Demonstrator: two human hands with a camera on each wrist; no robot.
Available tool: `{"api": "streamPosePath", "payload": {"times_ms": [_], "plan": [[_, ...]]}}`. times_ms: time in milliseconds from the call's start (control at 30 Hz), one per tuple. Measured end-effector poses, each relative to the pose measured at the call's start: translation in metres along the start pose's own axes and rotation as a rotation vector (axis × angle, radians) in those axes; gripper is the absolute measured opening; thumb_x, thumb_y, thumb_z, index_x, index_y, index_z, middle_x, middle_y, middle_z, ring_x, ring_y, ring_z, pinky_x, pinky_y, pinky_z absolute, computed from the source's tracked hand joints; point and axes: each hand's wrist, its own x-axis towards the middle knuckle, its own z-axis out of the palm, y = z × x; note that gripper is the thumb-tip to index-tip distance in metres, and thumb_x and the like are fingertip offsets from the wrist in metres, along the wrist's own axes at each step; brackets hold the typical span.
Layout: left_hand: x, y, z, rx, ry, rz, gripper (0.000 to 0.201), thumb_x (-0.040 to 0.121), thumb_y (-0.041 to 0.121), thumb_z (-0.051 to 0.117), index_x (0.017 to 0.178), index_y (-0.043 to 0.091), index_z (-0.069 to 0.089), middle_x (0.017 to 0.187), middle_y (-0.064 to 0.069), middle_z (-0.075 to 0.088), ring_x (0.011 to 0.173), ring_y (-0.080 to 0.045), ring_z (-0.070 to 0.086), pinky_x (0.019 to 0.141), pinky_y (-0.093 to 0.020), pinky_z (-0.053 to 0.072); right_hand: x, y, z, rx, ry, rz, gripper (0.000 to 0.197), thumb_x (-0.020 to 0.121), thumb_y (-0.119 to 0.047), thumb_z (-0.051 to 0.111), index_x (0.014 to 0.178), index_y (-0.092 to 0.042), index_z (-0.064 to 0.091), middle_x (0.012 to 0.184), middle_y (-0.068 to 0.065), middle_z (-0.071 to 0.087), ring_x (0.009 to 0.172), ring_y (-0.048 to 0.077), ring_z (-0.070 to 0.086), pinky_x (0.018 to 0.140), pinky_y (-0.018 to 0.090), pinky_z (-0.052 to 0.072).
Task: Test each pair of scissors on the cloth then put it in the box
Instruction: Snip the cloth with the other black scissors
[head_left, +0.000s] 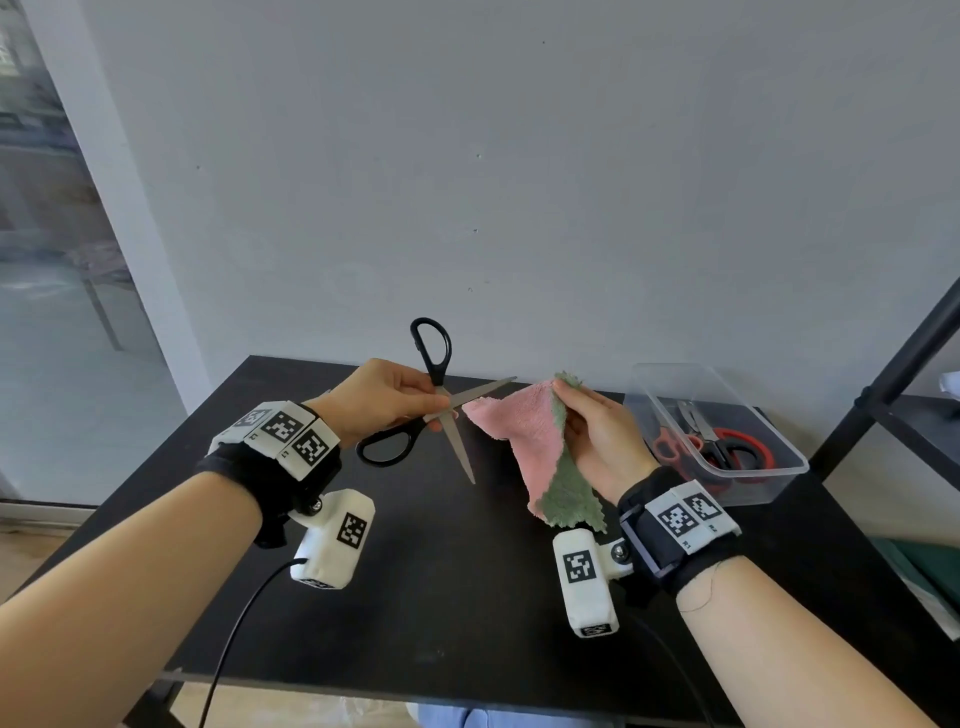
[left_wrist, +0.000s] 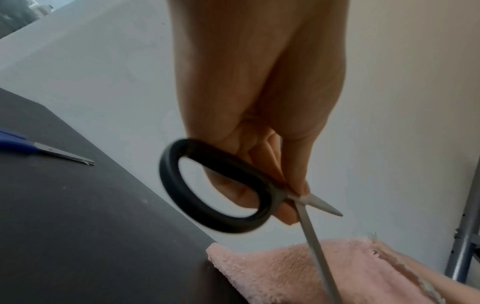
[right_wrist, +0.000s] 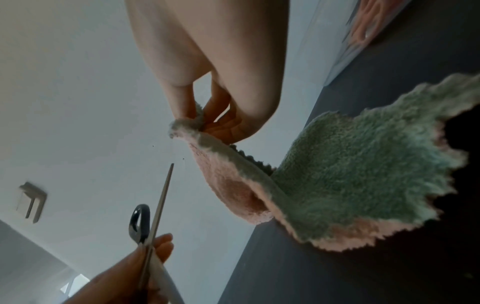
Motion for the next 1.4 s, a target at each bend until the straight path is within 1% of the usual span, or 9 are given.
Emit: {"api": "streamPosePath", "payload": {"times_ms": [133, 267, 367, 500, 600, 800, 1000, 1167, 1400], "plan": [[0.0, 0.004, 0.001, -0.02, 0.048, -0.002, 0.018, 0.084, 0.023, 0.071, 0.088, 0.007, 0.076, 0.085, -0.005, 0.076, 0.081, -0.016, 0.064, 0.088, -0.025, 0.047, -0.003, 0.007, -0.001, -0.069, -0.027, 0.02, 0.012, 0.089, -0.009, 0.063, 0.096, -0.001, 0.068, 0.085, 0.01, 0.067, 0.073, 0.015, 0.066, 0.063, 0.024, 0.055], [-0.004, 0.007, 0.002, 0.004, 0.125, -0.013, 0.012, 0.081, 0.026, 0.075, 0.08, 0.014, 0.076, 0.06, 0.009, 0.061, 0.055, -0.004, 0.05, 0.061, -0.015, 0.042, -0.003, 0.009, -0.004, -0.079, -0.043, 0.032, 0.023, 0.088, -0.01, 0.063, 0.107, 0.003, 0.065, 0.095, 0.014, 0.066, 0.08, 0.018, 0.065, 0.067, 0.025, 0.055], [-0.006, 0.008, 0.001, -0.007, 0.161, -0.009, 0.011, 0.081, 0.026, 0.075, 0.084, 0.016, 0.076, 0.068, 0.003, 0.064, 0.063, -0.006, 0.053, 0.065, -0.014, 0.044, -0.003, 0.009, -0.005, -0.064, -0.035, 0.029, 0.024, 0.087, -0.011, 0.065, 0.107, 0.002, 0.066, 0.098, 0.014, 0.066, 0.082, 0.017, 0.066, 0.07, 0.026, 0.055], [-0.007, 0.007, 0.0, -0.06, 0.189, -0.031, 0.013, 0.081, 0.022, 0.075, 0.088, 0.011, 0.076, 0.059, 0.001, 0.059, 0.051, -0.007, 0.047, 0.061, -0.018, 0.043, -0.004, 0.011, -0.007, -0.065, -0.039, 0.025, 0.033, 0.087, -0.012, 0.065, 0.116, 0.005, 0.062, 0.113, 0.02, 0.063, 0.089, 0.02, 0.064, 0.078, 0.028, 0.054], [-0.009, 0.008, -0.001, -0.094, 0.159, -0.046, 0.014, 0.083, 0.02, 0.073, 0.09, 0.008, 0.073, 0.069, -0.005, 0.073, 0.048, -0.008, 0.054, 0.062, -0.023, 0.046, -0.005, 0.012, -0.008, -0.062, -0.036, 0.025, 0.033, 0.087, -0.01, 0.065, 0.116, 0.006, 0.062, 0.108, 0.019, 0.064, 0.084, 0.018, 0.064, 0.076, 0.026, 0.055], [-0.009, 0.005, 0.002, -0.257, 0.109, -0.035, 0.012, 0.087, 0.015, 0.067, 0.099, 0.013, 0.071, 0.098, -0.007, 0.075, 0.079, -0.019, 0.072, 0.083, -0.031, 0.054, -0.002, 0.012, -0.011, -0.065, -0.033, 0.02, 0.03, 0.086, -0.008, 0.065, 0.113, 0.005, 0.063, 0.098, 0.014, 0.066, 0.082, 0.018, 0.064, 0.079, 0.027, 0.054], [-0.014, -0.003, 0.001, -0.303, 0.042, 0.069, 0.034, 0.087, -0.013, 0.056, 0.111, 0.008, 0.068, 0.103, -0.01, 0.069, 0.086, -0.027, 0.073, 0.081, -0.028, 0.057, -0.001, 0.009, -0.014, -0.083, -0.034, 0.007, 0.029, 0.085, -0.009, 0.065, 0.111, 0.005, 0.064, 0.095, 0.013, 0.066, 0.083, 0.019, 0.063, 0.085, 0.031, 0.051], [-0.009, -0.002, 0.005, -0.324, 0.028, -0.001, 0.044, 0.086, -0.016, 0.056, 0.122, 0.008, 0.06, 0.106, -0.006, 0.063, 0.083, -0.019, 0.07, 0.079, -0.025, 0.058, -0.001, 0.01, -0.018, -0.11, -0.03, 0.008, 0.022, 0.086, -0.008, 0.065, 0.105, 0.002, 0.065, 0.092, 0.012, 0.067, 0.08, 0.018, 0.063, 0.079, 0.028, 0.052], [-0.007, 0.001, 0.007, -0.298, -0.009, -0.075, 0.062, 0.084, -0.024, 0.026, 0.127, 0.009, 0.054, 0.118, -0.004, 0.063, 0.094, -0.013, 0.067, 0.067, -0.02, 0.053, -0.002, 0.014, -0.019, -0.135, -0.025, 0.007, 0.014, 0.087, -0.007, 0.064, 0.099, 0.0, 0.067, 0.088, 0.01, 0.068, 0.077, 0.016, 0.064, 0.076, 0.026, 0.053]]}}
